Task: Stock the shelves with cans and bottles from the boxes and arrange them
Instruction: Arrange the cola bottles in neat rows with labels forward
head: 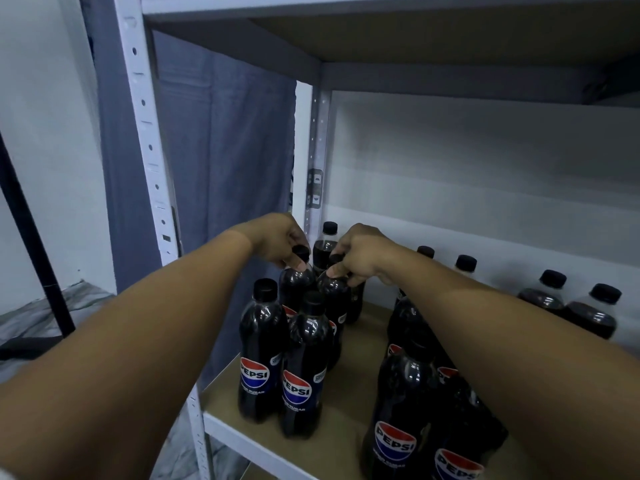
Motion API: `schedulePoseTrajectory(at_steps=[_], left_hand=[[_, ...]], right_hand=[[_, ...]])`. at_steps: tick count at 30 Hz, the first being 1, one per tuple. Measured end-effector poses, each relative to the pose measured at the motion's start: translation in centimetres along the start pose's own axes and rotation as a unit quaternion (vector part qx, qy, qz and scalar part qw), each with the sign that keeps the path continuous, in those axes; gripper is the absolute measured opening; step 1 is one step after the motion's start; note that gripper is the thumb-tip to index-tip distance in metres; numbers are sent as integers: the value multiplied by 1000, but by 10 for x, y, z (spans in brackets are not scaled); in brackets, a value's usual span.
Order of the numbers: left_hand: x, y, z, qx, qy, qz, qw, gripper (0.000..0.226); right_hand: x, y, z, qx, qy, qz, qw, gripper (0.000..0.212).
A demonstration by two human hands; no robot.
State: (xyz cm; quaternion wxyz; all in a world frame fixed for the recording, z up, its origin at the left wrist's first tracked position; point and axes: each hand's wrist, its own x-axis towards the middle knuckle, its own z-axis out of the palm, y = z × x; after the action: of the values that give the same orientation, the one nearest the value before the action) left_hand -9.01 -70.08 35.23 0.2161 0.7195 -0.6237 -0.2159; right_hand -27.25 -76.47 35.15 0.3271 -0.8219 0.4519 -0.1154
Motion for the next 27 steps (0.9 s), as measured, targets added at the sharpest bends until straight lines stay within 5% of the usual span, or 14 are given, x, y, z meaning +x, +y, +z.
schedulePoseTrajectory(at_steps=[10,13,21,27], left_hand=[[0,1,0,15,-18,-9,1000,33],[-2,7,0,57,-4,-8,998,51],[-1,84,18,-50,0,93,994,65],[9,128,70,-14,-77,142,987,61]], right_hand=[[-6,4,-1,27,-5,-10,1000,56],[-10,9,-6,11,15,-30,999,60],[-49,37,-69,26,121,-40,991,37],[-93,80,-113,-111,95,34,989,43]])
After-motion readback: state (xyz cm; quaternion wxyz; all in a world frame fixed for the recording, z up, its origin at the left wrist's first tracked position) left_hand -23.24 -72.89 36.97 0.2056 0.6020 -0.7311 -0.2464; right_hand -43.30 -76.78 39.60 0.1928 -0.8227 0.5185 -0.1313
